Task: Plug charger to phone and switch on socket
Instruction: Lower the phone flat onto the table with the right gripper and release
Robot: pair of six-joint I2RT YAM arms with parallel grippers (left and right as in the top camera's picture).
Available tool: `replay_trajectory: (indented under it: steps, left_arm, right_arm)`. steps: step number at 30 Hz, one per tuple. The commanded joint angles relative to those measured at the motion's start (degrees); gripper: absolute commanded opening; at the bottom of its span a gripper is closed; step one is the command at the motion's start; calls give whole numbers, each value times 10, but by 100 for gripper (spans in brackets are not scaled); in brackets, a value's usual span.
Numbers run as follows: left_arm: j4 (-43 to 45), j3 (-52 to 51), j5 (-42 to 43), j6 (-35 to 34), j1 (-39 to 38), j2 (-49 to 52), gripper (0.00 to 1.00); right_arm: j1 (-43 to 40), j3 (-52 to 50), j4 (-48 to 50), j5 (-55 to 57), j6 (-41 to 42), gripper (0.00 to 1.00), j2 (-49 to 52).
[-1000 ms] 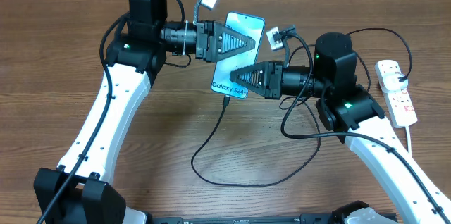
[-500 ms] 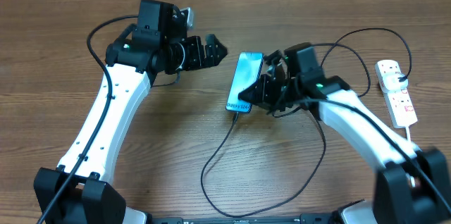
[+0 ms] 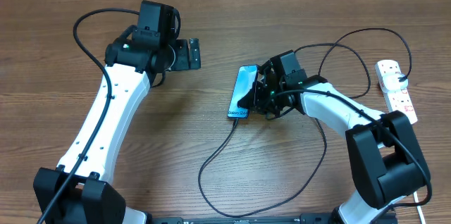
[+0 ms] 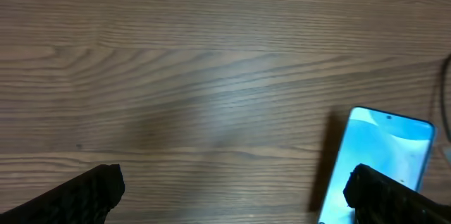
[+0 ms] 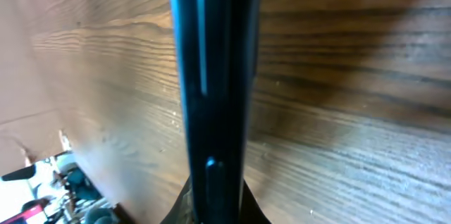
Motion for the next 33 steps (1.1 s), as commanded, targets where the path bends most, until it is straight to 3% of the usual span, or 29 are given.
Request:
replay_trajectory:
  steps: [1, 10, 28, 31, 33]
  left_arm:
    - [-2, 4, -24, 15, 14, 40, 100]
    - [-31, 4, -24, 15, 15, 97, 100]
    - [-30, 4, -24, 15, 15, 99, 100]
    - [-30, 4, -24, 15, 15, 99, 100]
    - [-30, 4, -24, 15, 15, 99, 100]
  right_arm:
    - [13, 10, 15, 14, -10, 4, 21]
    - [23, 10, 36, 15, -10, 4, 34]
    - [23, 10, 105, -39, 5, 4, 108]
    - [23, 10, 106, -26, 5, 15, 108]
    - [23, 10, 107, -26, 5, 17, 108]
